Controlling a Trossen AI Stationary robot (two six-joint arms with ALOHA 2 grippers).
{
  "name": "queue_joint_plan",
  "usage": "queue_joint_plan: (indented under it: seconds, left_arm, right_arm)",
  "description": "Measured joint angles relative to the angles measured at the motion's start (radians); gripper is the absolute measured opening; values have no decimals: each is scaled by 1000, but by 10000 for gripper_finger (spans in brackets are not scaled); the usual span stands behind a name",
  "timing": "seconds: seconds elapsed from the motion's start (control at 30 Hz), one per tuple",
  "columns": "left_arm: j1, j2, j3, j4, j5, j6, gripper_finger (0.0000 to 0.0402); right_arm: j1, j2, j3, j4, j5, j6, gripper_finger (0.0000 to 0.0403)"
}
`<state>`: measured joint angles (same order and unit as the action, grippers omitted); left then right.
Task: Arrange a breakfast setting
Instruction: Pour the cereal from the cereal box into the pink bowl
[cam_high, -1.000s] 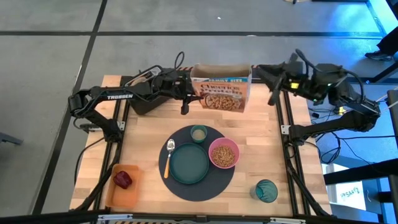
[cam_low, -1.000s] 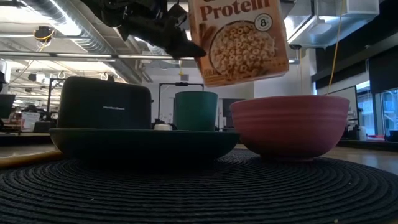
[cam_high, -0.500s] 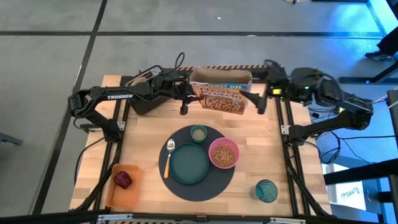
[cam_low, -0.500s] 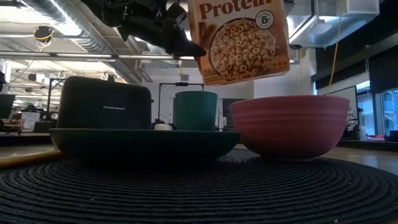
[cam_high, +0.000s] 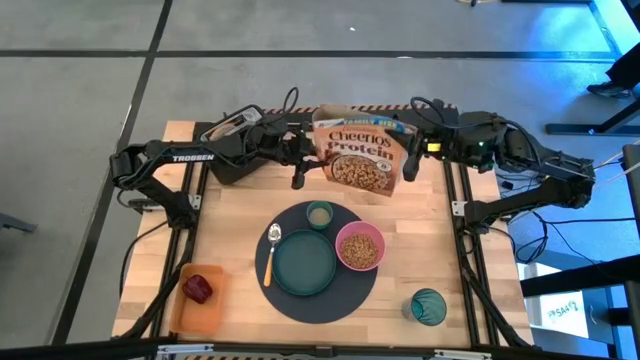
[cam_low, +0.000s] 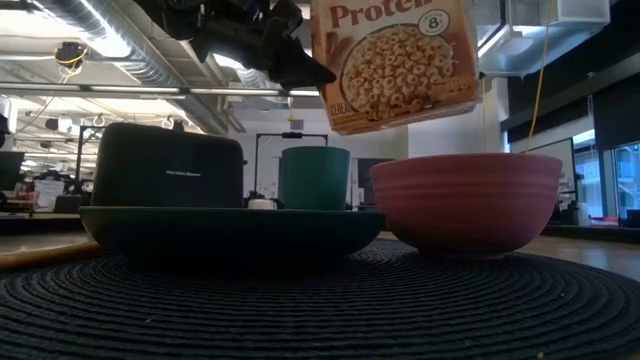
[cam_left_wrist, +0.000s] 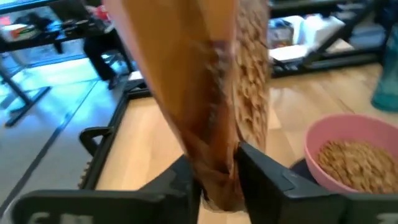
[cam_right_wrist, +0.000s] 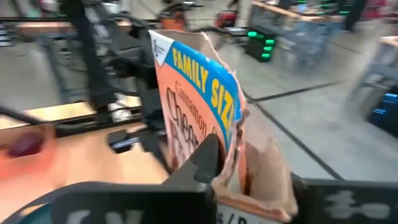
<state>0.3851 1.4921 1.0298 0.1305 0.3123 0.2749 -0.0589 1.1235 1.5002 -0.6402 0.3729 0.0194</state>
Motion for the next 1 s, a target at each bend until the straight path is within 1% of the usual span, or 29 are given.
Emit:
queue_joint_plan:
  seconds: [0.07,0.23,0.33,0.43,0.57,0.73,0.83,1.0]
  left_arm:
    - [1,-1,1,2,-22,-53,115]
    - [28,-42,1,-13,-89,-144,181]
    - [43,-77,1,-37,-148,-195,218]
    - [51,-129,1,-44,-164,-254,244]
    - [38,-193,1,-45,-165,-306,262]
    - [-4,-240,1,-45,-165,-326,265]
    - [-40,-240,1,-47,-173,-328,265]
    - [-95,-237,1,-49,-182,-355,265]
  right_arm:
    - [1,-14,0,-28,64,2,5]
    - [0,-70,-13,-89,262,24,1]
    - [-1,-130,-95,-87,387,26,1]
    - [-2,-205,-248,-22,475,33,0]
    - [-1,-332,-496,136,517,48,0]
    - [-1,-455,-741,294,592,41,0]
    - [-1,-498,-850,359,612,46,0]
    - [-1,-537,-946,375,610,113,0]
